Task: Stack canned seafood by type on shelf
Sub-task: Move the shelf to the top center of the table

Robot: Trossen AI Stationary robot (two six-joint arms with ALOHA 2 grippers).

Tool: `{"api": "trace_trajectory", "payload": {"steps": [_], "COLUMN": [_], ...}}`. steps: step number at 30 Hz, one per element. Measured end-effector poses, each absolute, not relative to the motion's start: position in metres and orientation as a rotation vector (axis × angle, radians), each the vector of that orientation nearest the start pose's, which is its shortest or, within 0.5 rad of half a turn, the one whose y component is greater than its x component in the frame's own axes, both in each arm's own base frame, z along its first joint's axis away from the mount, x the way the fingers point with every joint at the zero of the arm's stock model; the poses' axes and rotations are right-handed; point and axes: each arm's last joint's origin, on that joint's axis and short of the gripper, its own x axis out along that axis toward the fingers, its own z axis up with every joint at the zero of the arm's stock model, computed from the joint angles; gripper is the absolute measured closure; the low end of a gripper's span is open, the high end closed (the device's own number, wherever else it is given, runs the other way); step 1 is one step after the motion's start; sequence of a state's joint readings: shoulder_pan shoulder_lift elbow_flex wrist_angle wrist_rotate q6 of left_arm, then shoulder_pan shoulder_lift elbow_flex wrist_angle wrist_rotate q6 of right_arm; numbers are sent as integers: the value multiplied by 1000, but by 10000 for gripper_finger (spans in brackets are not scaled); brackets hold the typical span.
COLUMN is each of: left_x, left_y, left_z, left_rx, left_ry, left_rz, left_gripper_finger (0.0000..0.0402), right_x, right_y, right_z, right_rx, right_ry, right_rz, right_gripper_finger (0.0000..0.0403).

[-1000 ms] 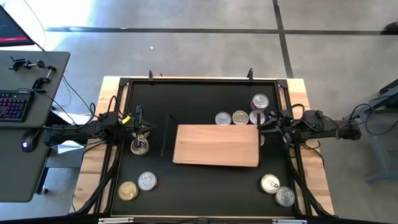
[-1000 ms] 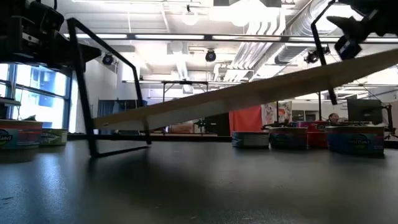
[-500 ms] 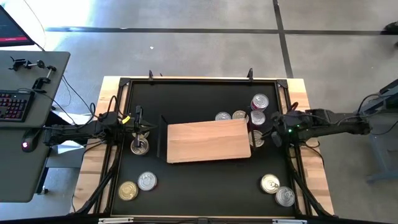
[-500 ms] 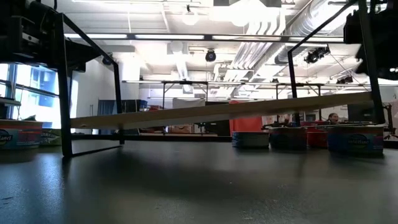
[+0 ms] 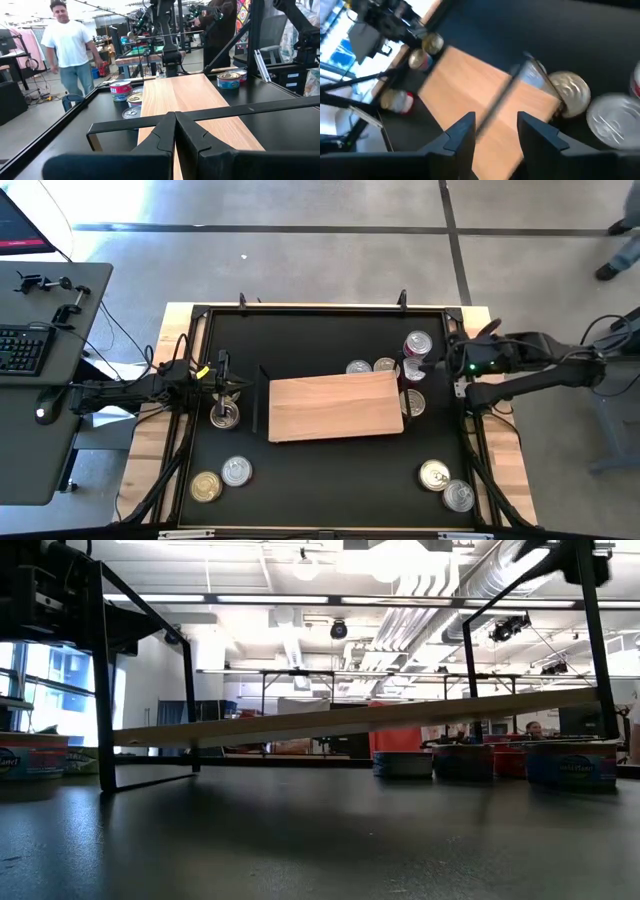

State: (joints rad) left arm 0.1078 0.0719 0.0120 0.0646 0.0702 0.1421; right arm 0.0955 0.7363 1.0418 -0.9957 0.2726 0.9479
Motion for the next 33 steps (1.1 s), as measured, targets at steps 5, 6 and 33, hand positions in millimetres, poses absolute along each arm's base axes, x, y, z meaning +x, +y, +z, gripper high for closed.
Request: {"api": "trace_trajectory", "payload": {"steps": [5,6,33], "left_x": [101,101,101], "left_y": [9,9,9], "left_z": [168,168,168], "left_rx": [142,143,143], "left_ry": [-2,-2,-2], "left_rz": [38,38,38], "left_gripper_finger": [401,401,401], "right_x": [128,131,181], "right_y": [3,3,12], "right_z": [346,344,315], "right_rx": [806,812,831], "right_ry": [595,619,836], "right_rz": [-424,-407,-445], "right_gripper_finger": [246,235,343]}}
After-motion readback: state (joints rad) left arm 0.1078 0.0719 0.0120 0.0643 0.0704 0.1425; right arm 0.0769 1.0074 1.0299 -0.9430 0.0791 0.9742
